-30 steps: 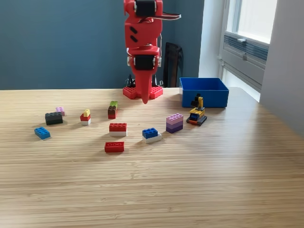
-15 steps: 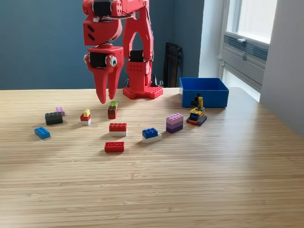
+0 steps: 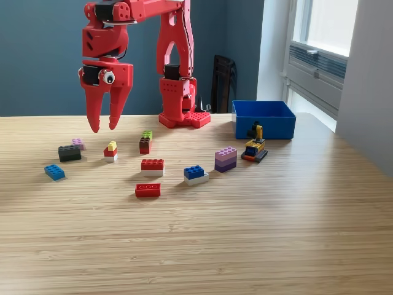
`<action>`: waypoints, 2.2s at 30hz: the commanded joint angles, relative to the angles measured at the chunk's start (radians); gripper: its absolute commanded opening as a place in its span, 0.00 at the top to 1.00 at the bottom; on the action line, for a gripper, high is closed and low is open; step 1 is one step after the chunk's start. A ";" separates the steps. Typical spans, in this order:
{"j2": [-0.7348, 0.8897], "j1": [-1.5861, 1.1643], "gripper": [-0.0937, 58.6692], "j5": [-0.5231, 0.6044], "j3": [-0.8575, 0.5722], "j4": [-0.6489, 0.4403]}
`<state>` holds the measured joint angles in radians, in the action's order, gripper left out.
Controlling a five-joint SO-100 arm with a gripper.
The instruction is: Grasp a lego block and put it in the bin.
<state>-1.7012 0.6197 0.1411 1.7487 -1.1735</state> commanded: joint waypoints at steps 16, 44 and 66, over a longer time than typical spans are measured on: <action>-0.029 0.075 0.71 0.009 0.005 0.110; 0.385 0.167 0.63 0.028 -0.480 0.060; 0.713 0.150 0.57 0.104 -0.848 -0.104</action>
<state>-0.9863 0.7762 0.2316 1.0155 -1.2609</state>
